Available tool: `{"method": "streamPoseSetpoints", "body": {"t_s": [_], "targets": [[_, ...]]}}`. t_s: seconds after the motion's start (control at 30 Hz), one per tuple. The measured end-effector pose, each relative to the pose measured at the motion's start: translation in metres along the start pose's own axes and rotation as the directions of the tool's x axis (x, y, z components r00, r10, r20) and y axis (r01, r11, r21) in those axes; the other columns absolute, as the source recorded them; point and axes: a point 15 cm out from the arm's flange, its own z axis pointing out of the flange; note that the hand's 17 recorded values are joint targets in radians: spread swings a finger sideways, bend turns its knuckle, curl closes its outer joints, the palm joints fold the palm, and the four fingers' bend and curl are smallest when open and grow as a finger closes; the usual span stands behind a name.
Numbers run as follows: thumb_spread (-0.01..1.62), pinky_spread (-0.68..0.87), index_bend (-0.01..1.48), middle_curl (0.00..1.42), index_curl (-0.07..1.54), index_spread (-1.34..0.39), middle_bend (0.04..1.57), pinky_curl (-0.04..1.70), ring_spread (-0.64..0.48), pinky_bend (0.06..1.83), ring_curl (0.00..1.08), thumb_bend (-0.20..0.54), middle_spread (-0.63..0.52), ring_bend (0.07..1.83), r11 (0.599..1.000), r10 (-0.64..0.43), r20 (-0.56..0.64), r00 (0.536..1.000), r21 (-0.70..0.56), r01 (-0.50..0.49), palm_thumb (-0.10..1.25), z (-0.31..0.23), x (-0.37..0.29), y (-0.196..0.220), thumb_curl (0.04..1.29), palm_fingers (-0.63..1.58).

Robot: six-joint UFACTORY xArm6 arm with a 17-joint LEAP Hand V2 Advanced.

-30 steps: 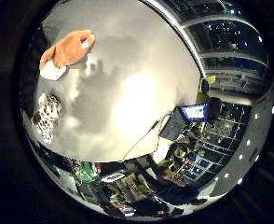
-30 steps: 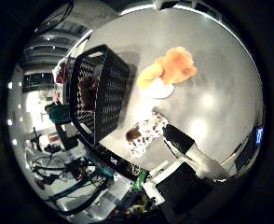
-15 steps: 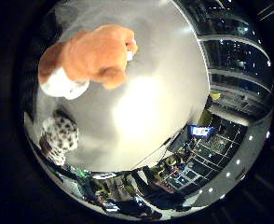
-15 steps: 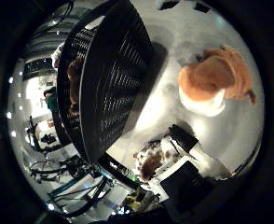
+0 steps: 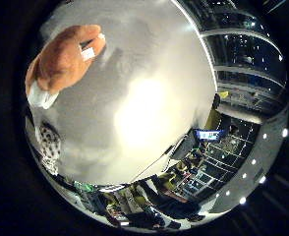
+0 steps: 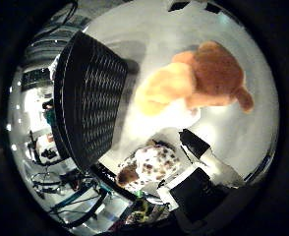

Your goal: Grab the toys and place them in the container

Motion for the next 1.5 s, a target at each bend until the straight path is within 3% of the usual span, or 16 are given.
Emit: {"method": "streamPoseSetpoints", "body": {"t_s": [0.37, 0.57, 0.7, 0.73, 0.77, 0.8, 0.83, 0.9, 1.0, 1.1, 1.33, 1.5], "targets": [[0.91, 0.38, 0.16, 0.30, 0.28, -0.41, 0.19, 0.32, 0.14, 0.42, 0.27, -0.020, -0.02, 0.25, 0.999, -0.011, -0.025, 1.000, -0.036, 0.010, 0.94, 0.031, -0.002, -0.002, 0.52, 0.06], [0.90, 0.35, 0.17, 0.32, 0.27, -0.42, 0.24, 0.30, 0.02, 0.43, 0.27, -0.024, -0.09, 0.30, 0.998, -0.022, -0.049, 0.999, -0.068, 0.018, 0.95, 0.043, -0.005, 0.000, 0.52, 0.28], [0.89, 0.16, 0.19, 0.36, 0.29, -0.45, 0.37, 0.27, -0.17, 0.38, 0.29, -0.023, -0.19, 0.44, 0.997, -0.013, -0.046, 0.999, -0.075, 0.010, 0.95, 0.046, 0.000, 0.004, 0.52, 0.59], [0.88, 0.07, 0.19, 0.36, 0.29, -0.47, 0.40, 0.26, -0.24, 0.41, 0.30, -0.029, -0.21, 0.54, 0.997, -0.013, -0.046, 0.999, -0.074, 0.009, 0.94, 0.047, 0.002, 0.005, 0.52, 0.79], [0.88, 0.02, 0.19, 0.37, 0.30, -0.47, 0.40, 0.26, -0.27, 0.41, 0.31, -0.030, -0.23, 0.57, 0.997, -0.010, -0.045, 0.999, -0.074, 0.007, 0.94, 0.047, 0.005, 0.007, 0.51, 0.80], [0.87, -0.12, 0.19, 0.38, 0.30, -0.50, 0.45, 0.26, -0.31, 0.50, 0.33, -0.035, -0.25, 0.66, 0.997, -0.003, -0.043, 0.999, -0.077, 0.000, 0.93, 0.048, 0.010, 0.010, 0.51, 1.10], [0.86, -0.24, 0.24, 0.42, 0.34, -0.50, 0.52, 0.31, -0.32, 0.60, 0.37, -0.036, -0.27, 0.73, 0.997, 0.002, -0.043, 0.999, -0.078, -0.006, 0.91, 0.048, 0.014, 0.013, 0.50, 1.29], [0.85, -0.41, 0.40, 0.49, 0.43, -0.49, 0.69, 0.35, -0.31, 0.71, 0.43, -0.031, -0.25, 0.83, 0.997, 0.008, -0.042, 0.999, -0.076, -0.012, 0.90, 0.048, 0.021, 0.016, 0.49, 1.42], [0.85, -0.42, 0.61, 0.54, 0.51, -0.43, 0.82, 0.39, -0.27, 0.78, 0.47, -0.025, -0.21, 0.92, 0.997, 0.010, -0.039, 0.999, -0.072, -0.013, 0.91, 0.048, 0.034, 0.023, 0.49, 1.57], [0.84, -0.37, 0.86, 0.61, 0.63, -0.33, 1.03, 0.49, -0.22, 1.00, 0.54, -0.009, -0.16, 1.13, 0.998, 0.024, -0.040, 0.999, -0.057, -0.026, 0.97, 0.036, 0.051, 0.031, 0.53, 1.44], [0.53, -0.29, 1.02, 0.66, 0.71, -0.26, 1.21, 0.63, -0.18, 1.17, 0.60, -0.015, -0.11, 1.32, 0.997, 0.073, -0.082, 0.994, 0.022, -0.071, 1.09, -0.025, 0.088, 0.046, 0.67, 1.25], [0.43, -0.25, 1.07, 0.67, 0.73, -0.24, 1.26, 0.70, -0.17, 1.22, 0.62, -0.019, -0.10, 1.38, 0.996, 0.087, -0.103, 0.991, 0.046, -0.082, 1.10, -0.074, 0.092, 0.061, 0.74, 1.20]]}}
